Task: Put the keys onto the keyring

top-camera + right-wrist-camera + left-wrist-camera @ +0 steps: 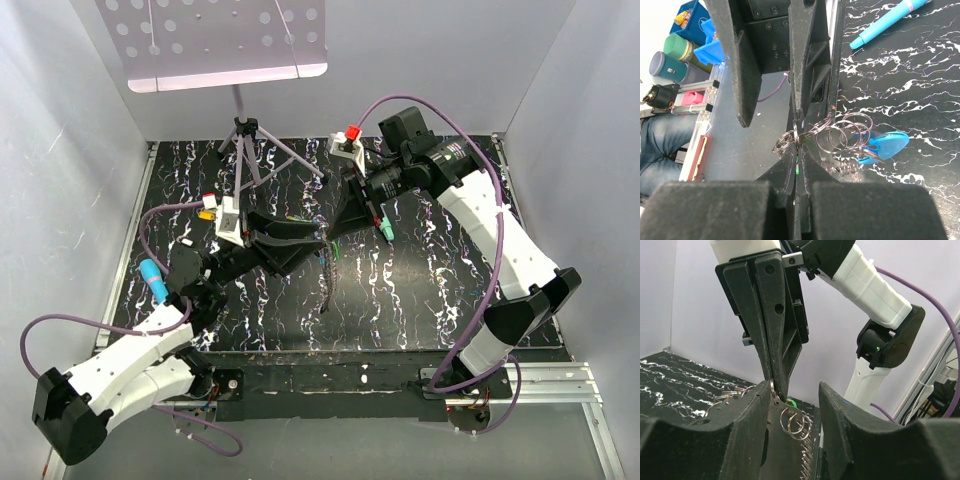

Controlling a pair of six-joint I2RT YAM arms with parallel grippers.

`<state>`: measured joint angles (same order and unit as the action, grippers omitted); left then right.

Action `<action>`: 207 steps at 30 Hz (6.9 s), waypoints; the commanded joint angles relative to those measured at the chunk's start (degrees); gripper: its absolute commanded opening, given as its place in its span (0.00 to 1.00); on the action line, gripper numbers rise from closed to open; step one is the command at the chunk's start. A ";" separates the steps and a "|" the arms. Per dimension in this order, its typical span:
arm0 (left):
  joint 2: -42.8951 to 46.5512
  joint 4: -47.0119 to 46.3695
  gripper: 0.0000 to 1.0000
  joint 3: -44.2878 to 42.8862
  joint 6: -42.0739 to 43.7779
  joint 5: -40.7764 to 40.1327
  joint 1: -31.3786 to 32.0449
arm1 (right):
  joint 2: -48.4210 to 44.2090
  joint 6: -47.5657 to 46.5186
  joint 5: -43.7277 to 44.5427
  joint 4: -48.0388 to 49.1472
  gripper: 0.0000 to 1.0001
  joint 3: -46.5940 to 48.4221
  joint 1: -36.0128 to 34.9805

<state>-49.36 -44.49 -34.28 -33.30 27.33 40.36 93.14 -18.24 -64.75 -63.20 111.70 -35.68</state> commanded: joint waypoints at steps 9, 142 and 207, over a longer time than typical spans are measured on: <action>5.86 40.13 0.59 -16.84 11.76 -0.70 -3.18 | -2.27 -6.19 -2.40 -3.42 0.01 -0.96 -0.35; -18.31 -42.52 0.00 -5.88 -17.15 -4.48 1.12 | -7.98 21.93 -6.18 19.61 0.37 -5.09 7.64; -7.68 -12.41 0.00 -5.26 -7.93 -0.71 1.04 | -15.09 -5.30 -6.88 5.20 0.60 -10.79 9.14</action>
<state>-60.82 -69.45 -36.03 -45.67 23.75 41.28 80.60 -11.42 -70.65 -52.10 100.88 -26.61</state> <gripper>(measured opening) 0.011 0.591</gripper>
